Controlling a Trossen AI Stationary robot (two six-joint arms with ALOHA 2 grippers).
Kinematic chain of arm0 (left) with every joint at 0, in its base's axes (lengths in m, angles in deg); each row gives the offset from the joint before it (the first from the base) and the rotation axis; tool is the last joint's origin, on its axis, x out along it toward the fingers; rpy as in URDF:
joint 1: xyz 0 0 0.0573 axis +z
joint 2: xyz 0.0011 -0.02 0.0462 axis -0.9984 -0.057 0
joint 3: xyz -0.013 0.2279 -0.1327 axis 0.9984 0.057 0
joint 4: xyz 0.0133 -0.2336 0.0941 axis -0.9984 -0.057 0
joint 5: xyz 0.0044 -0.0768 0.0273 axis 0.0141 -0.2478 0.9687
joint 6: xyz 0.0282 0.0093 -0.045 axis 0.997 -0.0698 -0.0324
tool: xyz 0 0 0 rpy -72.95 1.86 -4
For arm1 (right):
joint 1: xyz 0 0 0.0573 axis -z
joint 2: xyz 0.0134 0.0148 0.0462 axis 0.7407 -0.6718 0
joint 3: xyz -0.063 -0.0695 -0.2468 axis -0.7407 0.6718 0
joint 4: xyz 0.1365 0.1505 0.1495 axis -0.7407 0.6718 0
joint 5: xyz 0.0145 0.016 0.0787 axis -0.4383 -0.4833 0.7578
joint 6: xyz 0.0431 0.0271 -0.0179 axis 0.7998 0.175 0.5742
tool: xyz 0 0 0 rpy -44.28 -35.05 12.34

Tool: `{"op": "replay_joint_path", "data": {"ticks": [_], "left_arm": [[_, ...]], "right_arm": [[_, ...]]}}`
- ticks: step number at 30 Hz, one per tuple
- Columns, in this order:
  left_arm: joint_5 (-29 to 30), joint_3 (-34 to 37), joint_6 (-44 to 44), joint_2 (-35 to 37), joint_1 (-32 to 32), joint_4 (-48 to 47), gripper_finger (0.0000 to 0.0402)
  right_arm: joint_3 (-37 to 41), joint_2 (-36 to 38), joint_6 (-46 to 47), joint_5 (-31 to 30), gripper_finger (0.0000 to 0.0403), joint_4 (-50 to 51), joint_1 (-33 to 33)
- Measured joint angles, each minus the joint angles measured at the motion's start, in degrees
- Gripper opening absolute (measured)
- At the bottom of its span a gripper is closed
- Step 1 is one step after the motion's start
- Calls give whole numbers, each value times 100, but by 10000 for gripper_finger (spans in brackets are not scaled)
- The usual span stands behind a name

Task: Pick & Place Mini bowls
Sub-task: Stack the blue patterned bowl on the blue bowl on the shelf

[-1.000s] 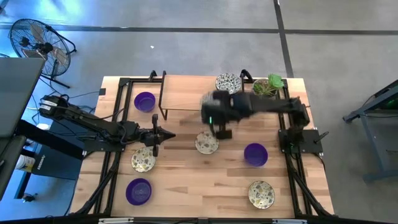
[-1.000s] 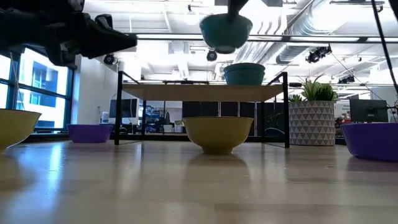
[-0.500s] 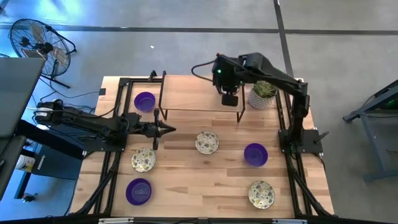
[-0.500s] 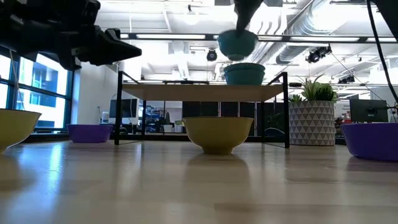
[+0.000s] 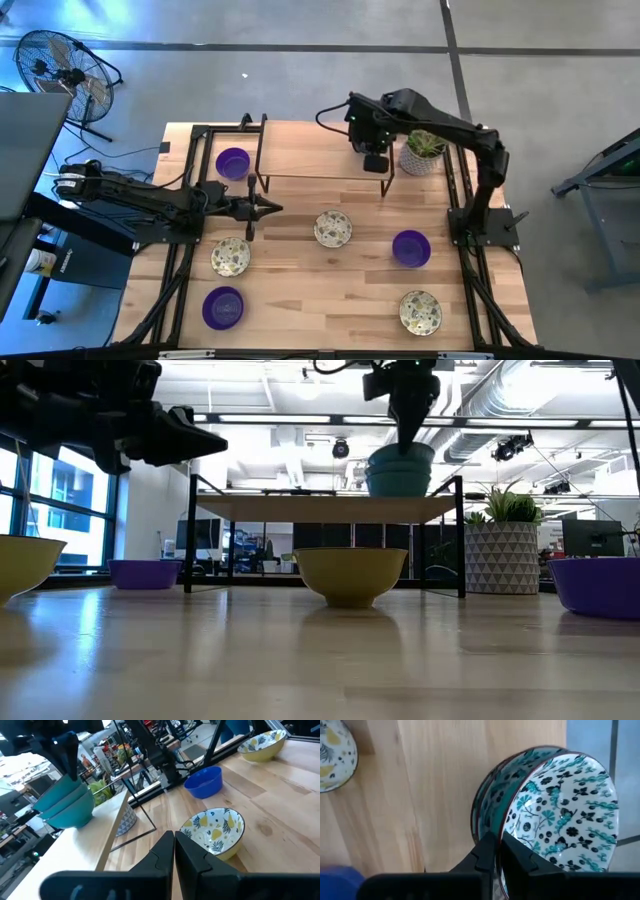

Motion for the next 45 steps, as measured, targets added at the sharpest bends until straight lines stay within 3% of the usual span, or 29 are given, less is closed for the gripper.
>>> {"op": "replay_joint_path", "data": {"ticks": [14,27,35,40,45], "left_arm": [[-11,0,0,0,0,2,10],[-43,0,-2,0,0,0,10],[-127,0,6,0,-2,0,10],[-127,2,13,0,-2,-2,10],[-127,2,13,0,-2,-4,10]], "right_arm": [[768,149,-56,-225,24,-568,42],[770,162,-31,-217,119,-664,33],[768,654,176,-286,149,-894,31],[757,1073,621,-162,128,-1183,157],[812,1072,973,24,49,-1171,347]]}}
